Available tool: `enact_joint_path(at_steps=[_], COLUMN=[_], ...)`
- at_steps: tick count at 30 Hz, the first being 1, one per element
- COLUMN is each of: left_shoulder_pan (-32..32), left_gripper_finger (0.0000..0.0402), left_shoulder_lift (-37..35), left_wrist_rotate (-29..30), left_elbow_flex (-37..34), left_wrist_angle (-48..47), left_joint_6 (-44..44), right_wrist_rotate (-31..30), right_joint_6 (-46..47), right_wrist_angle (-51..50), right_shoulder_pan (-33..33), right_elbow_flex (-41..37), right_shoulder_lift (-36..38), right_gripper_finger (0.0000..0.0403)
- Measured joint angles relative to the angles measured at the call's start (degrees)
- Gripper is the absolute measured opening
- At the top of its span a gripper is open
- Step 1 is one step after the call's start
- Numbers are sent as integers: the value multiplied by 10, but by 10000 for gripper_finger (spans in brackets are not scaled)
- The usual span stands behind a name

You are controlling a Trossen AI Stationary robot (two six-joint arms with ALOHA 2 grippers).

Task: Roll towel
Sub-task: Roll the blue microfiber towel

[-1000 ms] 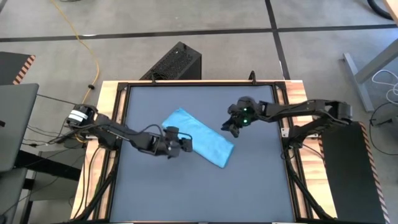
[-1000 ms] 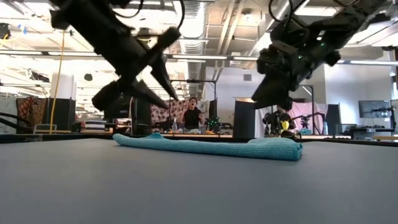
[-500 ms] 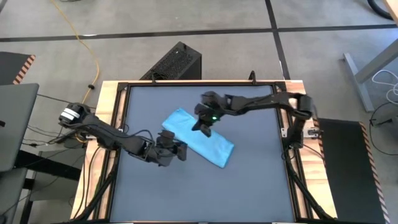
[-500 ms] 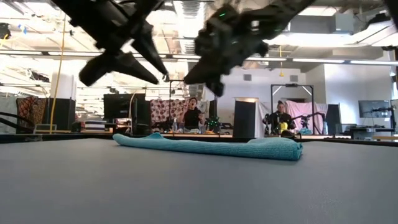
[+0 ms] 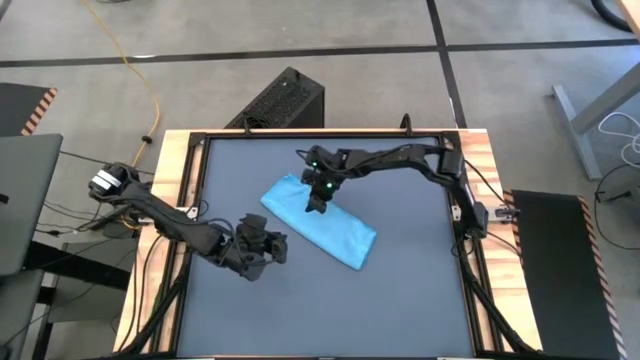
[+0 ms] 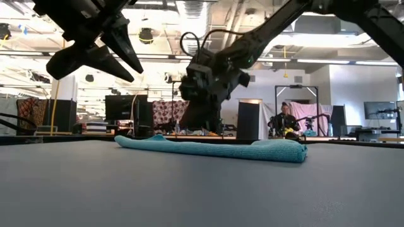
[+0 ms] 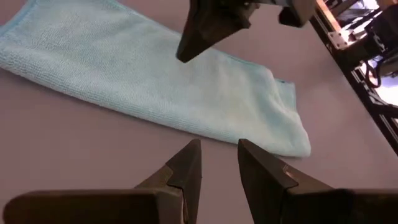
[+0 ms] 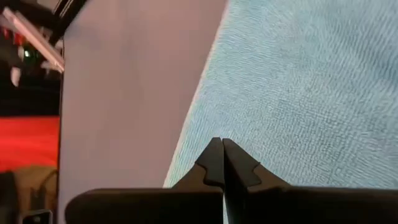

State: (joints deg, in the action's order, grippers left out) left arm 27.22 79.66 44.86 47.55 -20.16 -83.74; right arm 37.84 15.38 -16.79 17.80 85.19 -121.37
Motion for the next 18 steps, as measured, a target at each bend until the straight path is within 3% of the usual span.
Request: enact_joint_path(at_steps=[7, 18], left_shoulder_pan=[-3, -3], left_gripper_finger=[93, 93], left_shoulder_lift=[0, 0], left_wrist_rotate=[6, 7], left_elbow_flex=[0, 0], left_wrist_angle=[-1, -2], left_joint_6=[5, 4], right_wrist_rotate=[0, -102], right_joint_6=[8, -9], right_wrist_angle=[7, 10], right_shoulder_pan=[4, 19], right_elbow_flex=[9, 10], right_shoulder_lift=[-18, -17], right_gripper_finger=[17, 17])
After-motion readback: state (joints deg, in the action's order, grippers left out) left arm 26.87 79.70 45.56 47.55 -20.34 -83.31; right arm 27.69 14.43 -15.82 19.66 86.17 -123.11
